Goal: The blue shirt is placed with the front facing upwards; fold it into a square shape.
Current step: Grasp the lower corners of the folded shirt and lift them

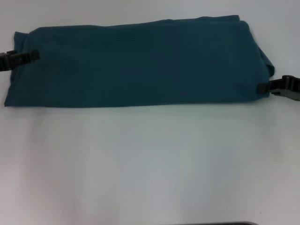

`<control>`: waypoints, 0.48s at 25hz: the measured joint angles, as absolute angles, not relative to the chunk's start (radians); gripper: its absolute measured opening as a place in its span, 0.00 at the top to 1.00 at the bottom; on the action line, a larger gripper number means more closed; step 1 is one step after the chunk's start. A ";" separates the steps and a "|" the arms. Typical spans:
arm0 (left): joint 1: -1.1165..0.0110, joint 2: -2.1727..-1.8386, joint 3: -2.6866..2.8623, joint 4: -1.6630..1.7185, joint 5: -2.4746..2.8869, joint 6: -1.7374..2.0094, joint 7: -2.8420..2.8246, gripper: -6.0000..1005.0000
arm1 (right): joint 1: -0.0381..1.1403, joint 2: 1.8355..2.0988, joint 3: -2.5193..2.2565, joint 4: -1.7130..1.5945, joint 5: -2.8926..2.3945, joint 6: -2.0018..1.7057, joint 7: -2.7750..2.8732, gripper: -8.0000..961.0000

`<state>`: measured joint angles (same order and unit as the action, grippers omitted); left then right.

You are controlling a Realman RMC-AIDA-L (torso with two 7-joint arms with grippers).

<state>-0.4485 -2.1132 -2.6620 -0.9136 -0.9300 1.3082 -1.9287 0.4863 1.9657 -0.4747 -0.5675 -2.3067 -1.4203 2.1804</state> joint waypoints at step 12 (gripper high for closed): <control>-0.431 -2.076 -2.665 -0.839 -0.874 1.285 -1.982 0.21 | 0.486 1.968 -0.471 -0.568 -2.304 -1.423 2.180 0.97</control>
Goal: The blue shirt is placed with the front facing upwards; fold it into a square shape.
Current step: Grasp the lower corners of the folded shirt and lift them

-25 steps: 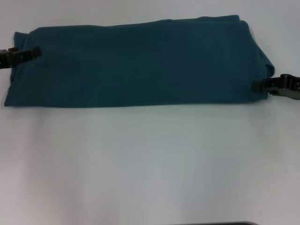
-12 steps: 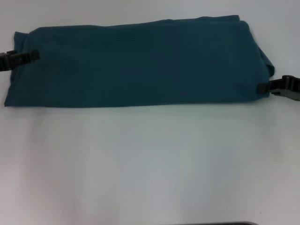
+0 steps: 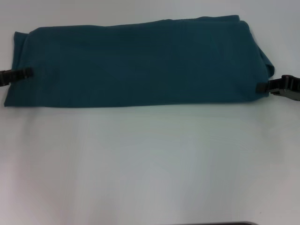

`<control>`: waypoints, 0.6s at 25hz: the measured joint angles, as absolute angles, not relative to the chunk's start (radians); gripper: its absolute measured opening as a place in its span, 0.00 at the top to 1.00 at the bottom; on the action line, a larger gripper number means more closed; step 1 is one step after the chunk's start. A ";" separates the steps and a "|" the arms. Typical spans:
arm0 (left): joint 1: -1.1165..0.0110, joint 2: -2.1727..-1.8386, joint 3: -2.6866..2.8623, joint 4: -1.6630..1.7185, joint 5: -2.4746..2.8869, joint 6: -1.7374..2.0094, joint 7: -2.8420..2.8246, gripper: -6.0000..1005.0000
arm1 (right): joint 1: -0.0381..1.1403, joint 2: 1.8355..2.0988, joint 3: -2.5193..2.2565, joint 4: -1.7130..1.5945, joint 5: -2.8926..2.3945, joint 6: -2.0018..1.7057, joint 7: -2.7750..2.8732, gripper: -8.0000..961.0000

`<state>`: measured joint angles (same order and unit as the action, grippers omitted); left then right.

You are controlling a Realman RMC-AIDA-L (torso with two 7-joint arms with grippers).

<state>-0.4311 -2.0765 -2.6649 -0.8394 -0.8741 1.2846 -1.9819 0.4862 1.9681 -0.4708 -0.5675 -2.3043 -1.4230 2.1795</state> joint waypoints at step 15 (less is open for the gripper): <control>-0.425 -2.056 -2.654 -0.787 -0.846 1.237 -1.985 0.21 | 0.486 1.968 -0.469 -0.567 -2.304 -1.423 2.181 0.97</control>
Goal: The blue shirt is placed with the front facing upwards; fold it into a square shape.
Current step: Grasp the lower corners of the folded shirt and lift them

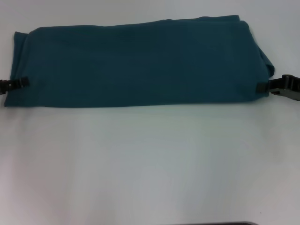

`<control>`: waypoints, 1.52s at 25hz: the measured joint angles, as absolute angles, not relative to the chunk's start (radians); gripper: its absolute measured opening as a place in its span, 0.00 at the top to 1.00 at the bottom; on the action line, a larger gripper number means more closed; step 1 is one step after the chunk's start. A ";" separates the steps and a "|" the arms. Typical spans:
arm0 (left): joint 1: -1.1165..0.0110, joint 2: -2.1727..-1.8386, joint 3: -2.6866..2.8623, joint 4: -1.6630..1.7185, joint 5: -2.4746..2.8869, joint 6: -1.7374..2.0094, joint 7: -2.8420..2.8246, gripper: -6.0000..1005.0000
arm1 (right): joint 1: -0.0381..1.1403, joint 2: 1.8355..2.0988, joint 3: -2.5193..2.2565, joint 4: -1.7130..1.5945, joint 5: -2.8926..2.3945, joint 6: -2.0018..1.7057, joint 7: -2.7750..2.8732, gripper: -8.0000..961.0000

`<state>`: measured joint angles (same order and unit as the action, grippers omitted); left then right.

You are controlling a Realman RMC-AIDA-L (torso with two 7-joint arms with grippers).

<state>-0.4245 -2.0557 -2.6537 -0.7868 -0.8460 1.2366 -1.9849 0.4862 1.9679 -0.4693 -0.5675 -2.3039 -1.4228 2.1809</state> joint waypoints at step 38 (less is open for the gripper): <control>-0.433 -1.993 -2.583 -0.806 -0.781 1.365 -1.998 0.21 | 0.493 1.966 -0.469 -0.567 -2.304 -1.419 2.186 0.97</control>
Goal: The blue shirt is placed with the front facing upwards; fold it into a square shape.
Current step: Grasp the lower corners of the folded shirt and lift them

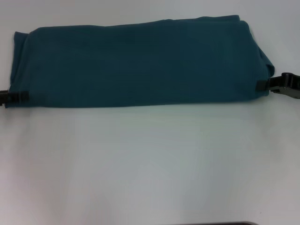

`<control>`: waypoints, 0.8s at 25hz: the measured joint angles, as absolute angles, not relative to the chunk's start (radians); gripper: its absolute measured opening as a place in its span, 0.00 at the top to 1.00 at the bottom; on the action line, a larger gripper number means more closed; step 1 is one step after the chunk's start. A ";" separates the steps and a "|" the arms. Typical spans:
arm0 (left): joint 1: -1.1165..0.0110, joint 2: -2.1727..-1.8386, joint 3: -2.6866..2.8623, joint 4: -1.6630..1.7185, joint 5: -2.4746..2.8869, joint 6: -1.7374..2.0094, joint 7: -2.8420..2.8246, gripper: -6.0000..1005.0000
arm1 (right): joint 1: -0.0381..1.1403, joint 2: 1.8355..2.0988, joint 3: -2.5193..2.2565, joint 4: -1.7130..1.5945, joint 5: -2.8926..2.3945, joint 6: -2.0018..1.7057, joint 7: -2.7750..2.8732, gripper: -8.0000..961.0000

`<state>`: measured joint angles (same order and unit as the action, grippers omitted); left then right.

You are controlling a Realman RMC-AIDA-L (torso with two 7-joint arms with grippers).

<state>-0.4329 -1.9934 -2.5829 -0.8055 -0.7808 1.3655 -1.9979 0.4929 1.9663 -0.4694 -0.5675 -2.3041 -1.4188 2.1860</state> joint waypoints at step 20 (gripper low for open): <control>-0.470 -1.984 -2.585 -0.807 -0.770 1.417 -2.009 0.21 | 0.493 1.959 -0.469 -0.568 -2.304 -1.420 2.190 0.96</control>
